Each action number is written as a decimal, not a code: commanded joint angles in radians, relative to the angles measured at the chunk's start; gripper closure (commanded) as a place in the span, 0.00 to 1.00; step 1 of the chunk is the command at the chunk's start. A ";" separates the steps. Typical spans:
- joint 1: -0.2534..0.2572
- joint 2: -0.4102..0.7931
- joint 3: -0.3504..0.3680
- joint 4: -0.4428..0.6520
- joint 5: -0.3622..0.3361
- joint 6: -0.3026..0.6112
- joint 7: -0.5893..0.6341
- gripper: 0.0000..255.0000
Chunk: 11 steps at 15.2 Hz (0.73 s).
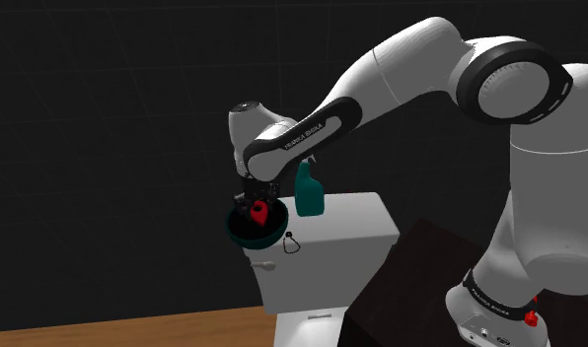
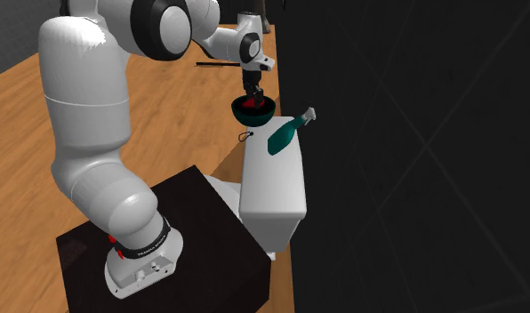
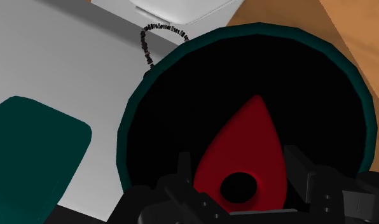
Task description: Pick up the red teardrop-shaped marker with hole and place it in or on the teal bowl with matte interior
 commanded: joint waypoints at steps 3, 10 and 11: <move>0.001 0.010 -0.001 -0.001 -0.002 0.011 0.001 1.00; 0.001 0.009 -0.001 -0.001 -0.002 0.011 0.001 0.00; 0.001 0.010 -0.001 -0.001 -0.002 0.011 0.001 0.00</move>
